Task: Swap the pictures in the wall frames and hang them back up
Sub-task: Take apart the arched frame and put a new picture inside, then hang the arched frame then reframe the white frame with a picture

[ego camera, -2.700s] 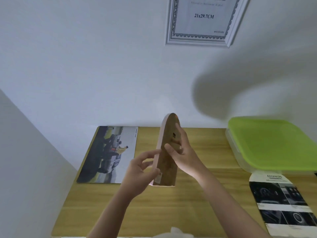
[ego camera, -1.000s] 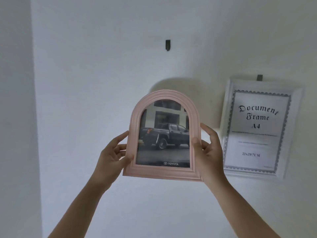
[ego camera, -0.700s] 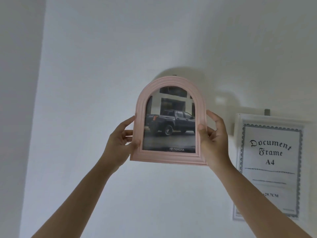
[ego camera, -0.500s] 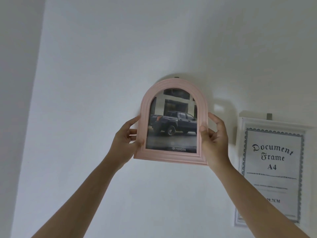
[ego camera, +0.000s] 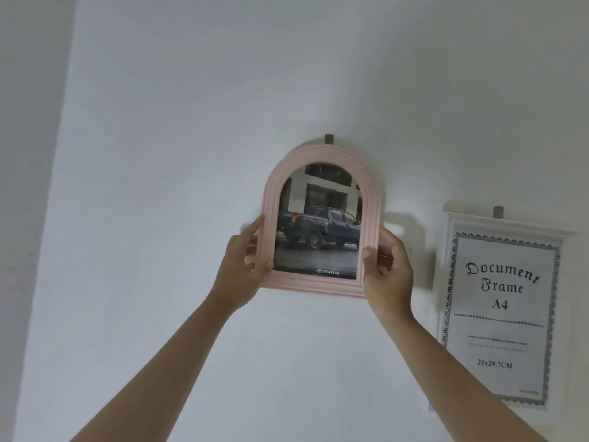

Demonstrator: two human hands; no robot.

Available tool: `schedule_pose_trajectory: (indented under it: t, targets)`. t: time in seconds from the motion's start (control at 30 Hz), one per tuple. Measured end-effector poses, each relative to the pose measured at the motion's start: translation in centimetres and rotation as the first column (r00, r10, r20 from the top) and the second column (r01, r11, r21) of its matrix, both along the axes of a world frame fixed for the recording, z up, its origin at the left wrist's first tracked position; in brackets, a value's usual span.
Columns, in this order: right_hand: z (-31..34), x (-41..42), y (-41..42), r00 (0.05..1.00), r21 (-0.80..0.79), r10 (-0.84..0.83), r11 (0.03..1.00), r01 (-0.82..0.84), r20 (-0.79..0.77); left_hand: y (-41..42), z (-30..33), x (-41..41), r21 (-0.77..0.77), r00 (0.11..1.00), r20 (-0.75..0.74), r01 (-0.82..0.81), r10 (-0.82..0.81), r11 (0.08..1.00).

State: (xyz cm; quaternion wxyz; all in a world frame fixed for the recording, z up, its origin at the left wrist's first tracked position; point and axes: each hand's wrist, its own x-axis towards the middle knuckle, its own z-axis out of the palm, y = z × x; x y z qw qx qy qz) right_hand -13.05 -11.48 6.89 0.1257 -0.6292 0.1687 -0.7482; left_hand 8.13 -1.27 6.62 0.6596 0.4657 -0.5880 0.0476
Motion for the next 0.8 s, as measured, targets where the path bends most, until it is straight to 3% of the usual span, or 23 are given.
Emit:
schedule_pose_trajectory:
  t: [0.27, 0.5, 0.63, 0.8]
  targets:
    - [-0.4, 0.0, -0.6, 0.995, 0.058, -0.088, 0.994, 0.09, -0.037, -0.5, -0.3, -0.9, -0.021, 0.998, -0.015, -0.056, 0.056, 0.998]
    - [-1.9, -4.1, 1.3, 0.981, 0.078, -0.049, 0.995, 0.065, -0.187, 0.4, -0.3, -3.9, -0.076, 0.958, -0.073, -0.282, 0.277, 0.956]
    - [-3.7, -8.8, 1.7, 0.964, 0.035, -0.109, 0.992, 0.121, -0.242, 1.0, -1.3, -9.5, -0.151, 0.979, -0.019, -0.201, 0.201, 0.968]
    - [-5.6, -16.5, 0.7, 0.944, 0.038, -0.24, 0.966, 0.255, -0.224, -0.5, -4.0, -16.9, -0.088, 0.996, 0.051, -0.069, 0.073, 0.994]
